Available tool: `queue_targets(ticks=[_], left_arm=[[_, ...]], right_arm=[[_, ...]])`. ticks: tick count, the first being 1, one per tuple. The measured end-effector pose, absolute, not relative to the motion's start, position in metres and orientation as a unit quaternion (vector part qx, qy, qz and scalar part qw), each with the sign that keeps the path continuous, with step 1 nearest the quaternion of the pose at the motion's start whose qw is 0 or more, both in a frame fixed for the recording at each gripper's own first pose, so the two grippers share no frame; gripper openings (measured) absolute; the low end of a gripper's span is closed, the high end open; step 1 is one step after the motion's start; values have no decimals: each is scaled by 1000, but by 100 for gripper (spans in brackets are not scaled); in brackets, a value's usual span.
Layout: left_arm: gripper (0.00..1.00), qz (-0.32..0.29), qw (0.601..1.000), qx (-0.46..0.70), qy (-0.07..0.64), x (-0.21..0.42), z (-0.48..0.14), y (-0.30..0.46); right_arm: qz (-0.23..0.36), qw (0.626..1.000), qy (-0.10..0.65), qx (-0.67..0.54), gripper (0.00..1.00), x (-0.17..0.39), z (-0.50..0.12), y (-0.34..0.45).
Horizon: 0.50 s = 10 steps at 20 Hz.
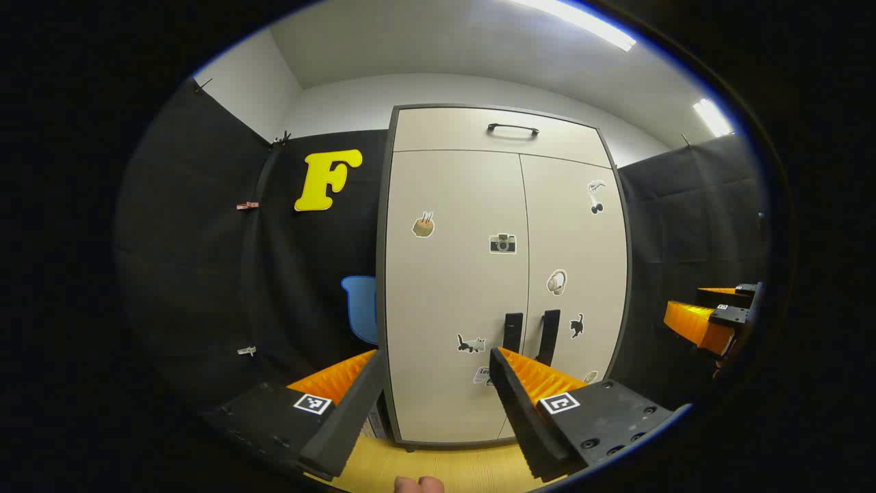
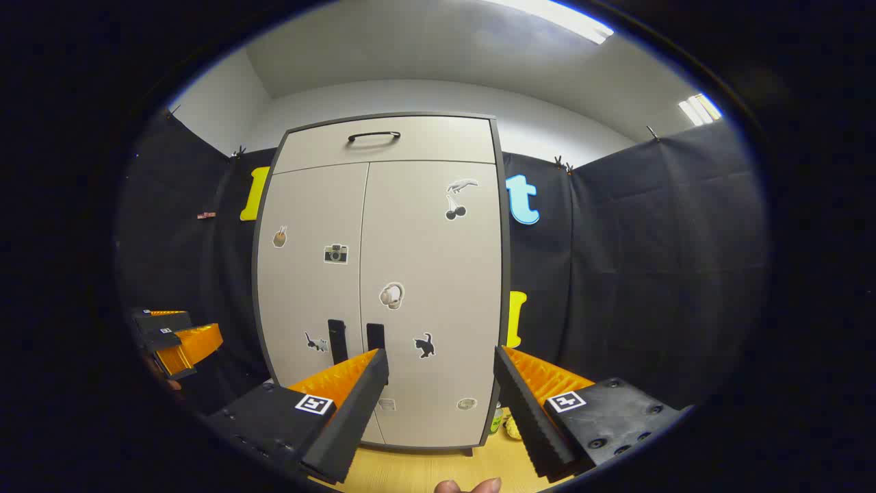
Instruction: Open the right door of the double-door shoe cabinet with the right hand, and open the left door with the left hand.
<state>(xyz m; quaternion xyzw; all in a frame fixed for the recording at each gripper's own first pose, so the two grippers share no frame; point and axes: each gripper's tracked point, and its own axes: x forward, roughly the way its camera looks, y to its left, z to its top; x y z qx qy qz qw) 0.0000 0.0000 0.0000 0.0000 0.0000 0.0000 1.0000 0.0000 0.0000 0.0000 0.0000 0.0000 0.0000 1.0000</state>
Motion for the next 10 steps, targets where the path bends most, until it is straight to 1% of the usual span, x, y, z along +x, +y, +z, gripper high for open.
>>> queue_targets(ticks=[10], left_arm=[[95,-2,1000,9,5,0,-4,-1]], right_arm=[[-6,1000,2,-2,97,-1,-1,-3]])
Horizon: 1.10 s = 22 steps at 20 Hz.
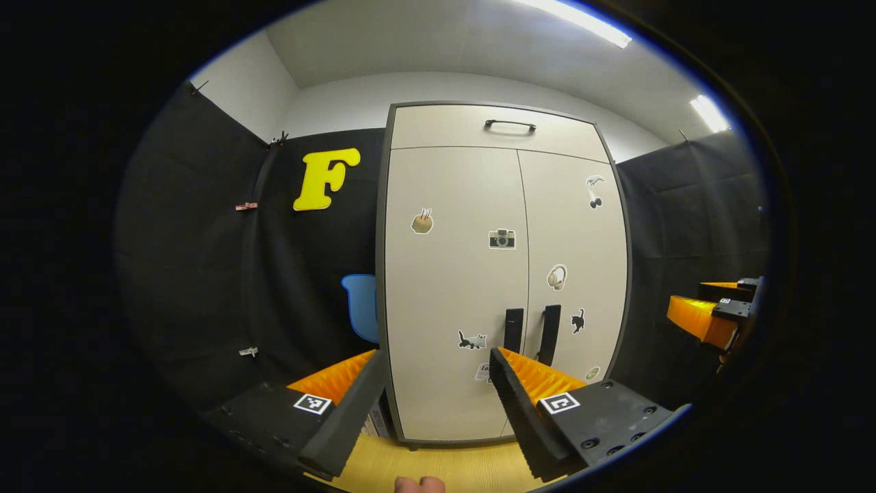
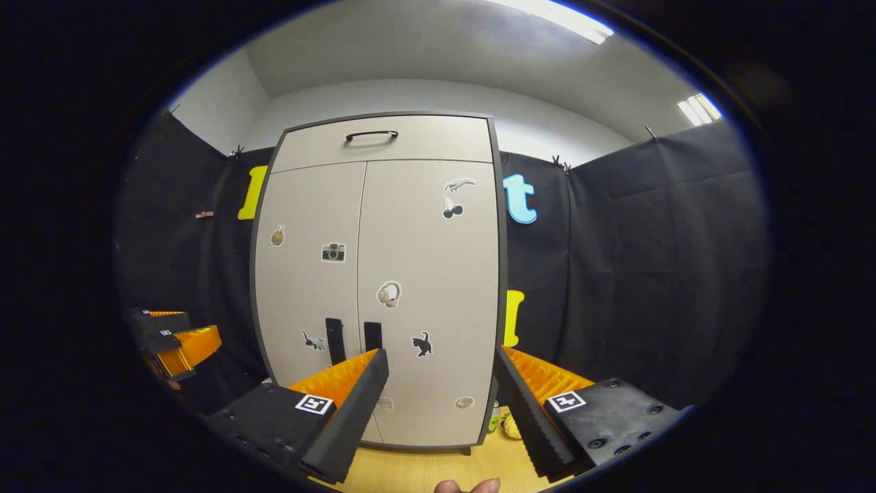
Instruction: Open the right door of the double-door shoe cabinet with the right hand, and open the left door with the left hand.
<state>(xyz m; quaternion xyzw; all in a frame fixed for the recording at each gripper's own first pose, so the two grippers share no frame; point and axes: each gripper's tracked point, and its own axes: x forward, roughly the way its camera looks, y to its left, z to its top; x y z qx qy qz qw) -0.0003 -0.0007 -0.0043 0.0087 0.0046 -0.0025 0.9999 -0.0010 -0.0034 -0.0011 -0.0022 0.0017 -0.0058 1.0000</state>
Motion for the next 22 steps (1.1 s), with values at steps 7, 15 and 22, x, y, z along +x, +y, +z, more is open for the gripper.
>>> queue_targets(ticks=[7,15,22], left_arm=[[95,-4,1000,10,3,1,-4,2],[95,-6,1000,10,5,1,-9,8],[95,-10,1000,12,12,9,-20,21]], right_arm=[[-8,1000,1,-4,97,1,-1,-1],[20,1000,15,11,97,43,-18,35],[34,999,39,0,98,119,-63,76]])
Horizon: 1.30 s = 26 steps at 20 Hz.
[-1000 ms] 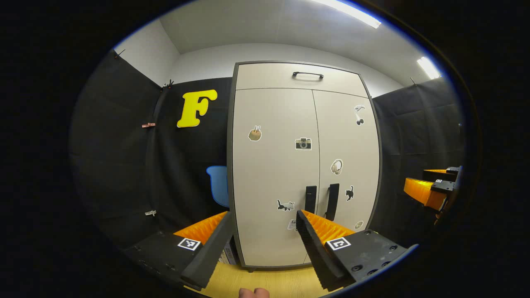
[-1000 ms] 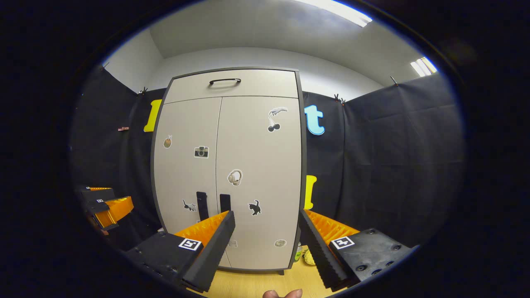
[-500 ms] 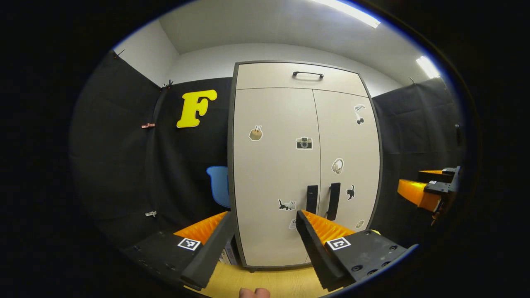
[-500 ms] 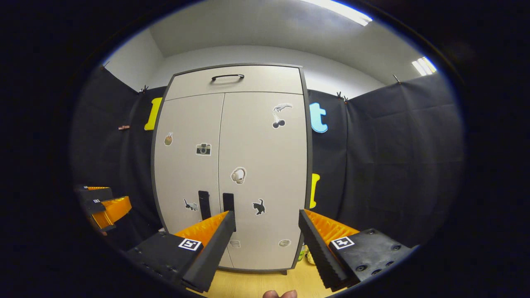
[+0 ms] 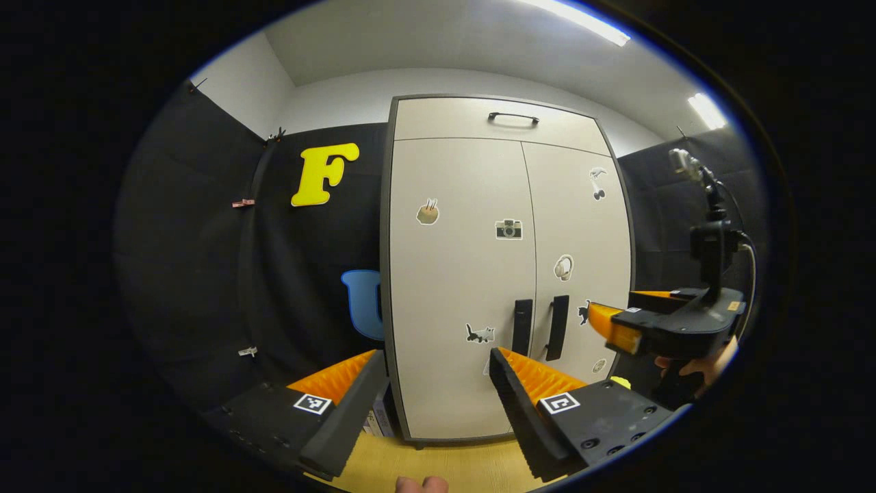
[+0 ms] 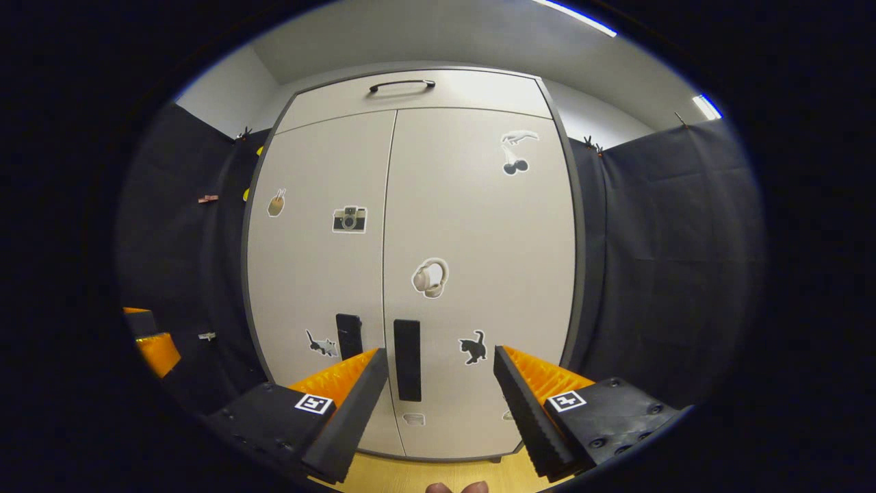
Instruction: Open the right door of the double-door shoe cabinet with the right hand, and open the left door with the left hand.
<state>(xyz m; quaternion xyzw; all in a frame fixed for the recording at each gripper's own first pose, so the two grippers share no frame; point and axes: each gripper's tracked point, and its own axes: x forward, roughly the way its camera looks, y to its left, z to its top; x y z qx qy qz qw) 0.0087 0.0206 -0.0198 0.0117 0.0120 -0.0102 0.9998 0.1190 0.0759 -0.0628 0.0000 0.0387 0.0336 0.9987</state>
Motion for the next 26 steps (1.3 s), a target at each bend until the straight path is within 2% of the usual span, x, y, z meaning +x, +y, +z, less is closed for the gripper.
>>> queue_targets(ticks=[3,7,11,12,14,16,19,24,26], left_arm=[[95,-10,1000,9,14,12,-24,29],[95,-10,1000,8,20,19,-29,38],[95,-7,1000,9,24,21,-34,42],[95,-8,1000,7,25,20,-36,43],[95,-8,1000,5,28,18,-39,45],[95,-6,1000,4,30,16,-40,48],[95,-5,999,2,31,10,-42,48],[95,1,999,0,33,-1,-43,49],[95,4,999,-1,32,-4,-41,50]], right_arm=[[51,997,59,4,98,147,-91,94],[44,997,68,12,95,182,-114,102],[41,995,81,34,72,203,-130,110],[37,995,84,37,55,205,-134,111],[33,994,93,38,40,203,-138,112],[25,995,90,25,36,206,-139,111],[25,996,87,6,21,208,-140,112],[35,995,95,26,21,203,-139,111],[40,995,91,25,13,201,-138,111]])
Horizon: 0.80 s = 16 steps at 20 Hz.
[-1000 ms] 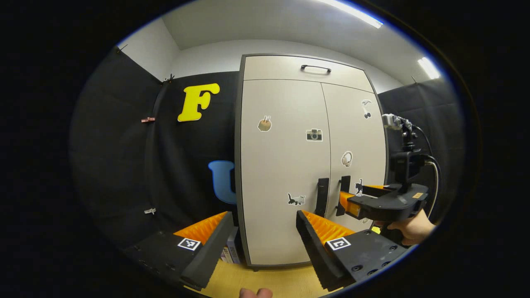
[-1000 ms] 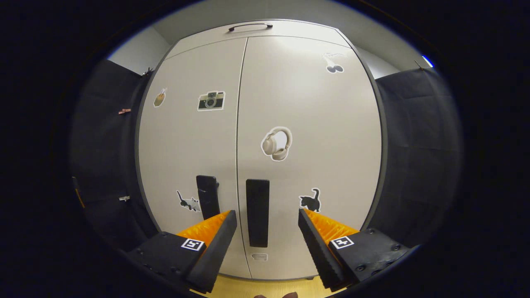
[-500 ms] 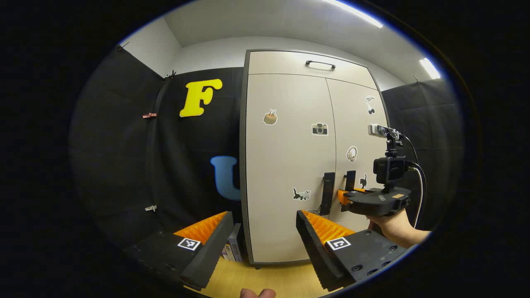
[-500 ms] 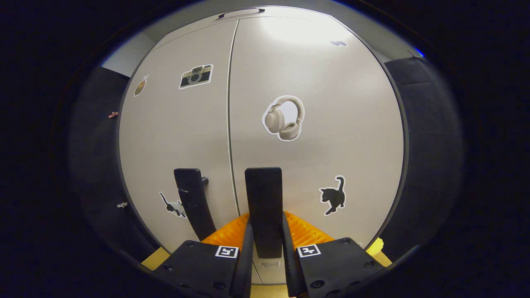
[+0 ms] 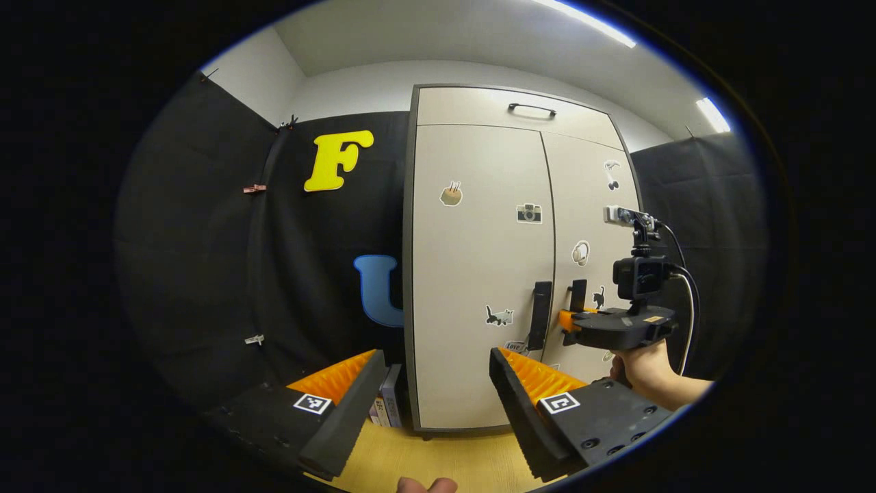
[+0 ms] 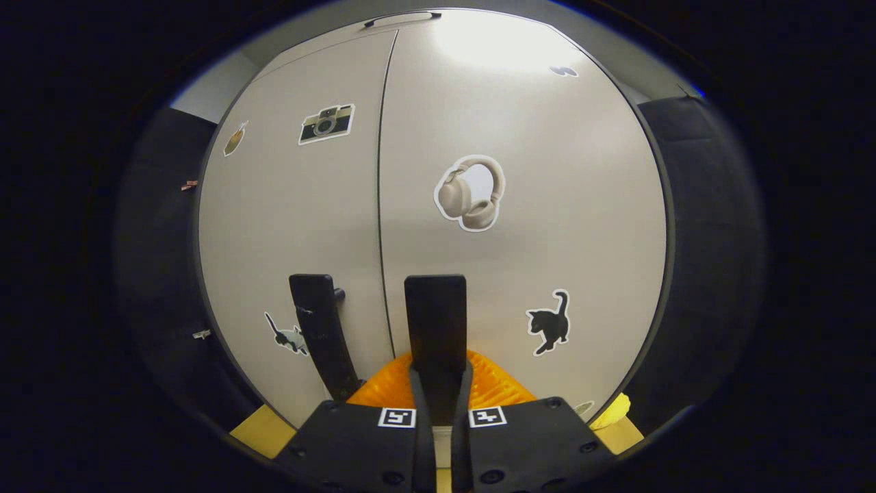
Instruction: Open the right door of the double-door shoe cabinet with the right hand, and open the left door with the left hand.
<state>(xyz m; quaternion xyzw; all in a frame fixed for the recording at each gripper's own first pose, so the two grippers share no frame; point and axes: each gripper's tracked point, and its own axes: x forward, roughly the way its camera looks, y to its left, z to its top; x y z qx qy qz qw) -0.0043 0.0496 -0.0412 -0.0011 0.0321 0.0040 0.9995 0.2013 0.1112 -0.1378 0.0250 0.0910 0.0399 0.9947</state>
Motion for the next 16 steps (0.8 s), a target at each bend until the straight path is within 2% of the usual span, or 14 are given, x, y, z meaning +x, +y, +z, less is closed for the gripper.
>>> queue_targets(ticks=[8,16], left_arm=[[95,-6,999,-4,34,-4,-44,20],[95,-26,999,4,36,23,-42,-28]], right_arm=[[67,994,75,54,13,168,-126,98],[77,992,73,69,12,120,-117,62]])
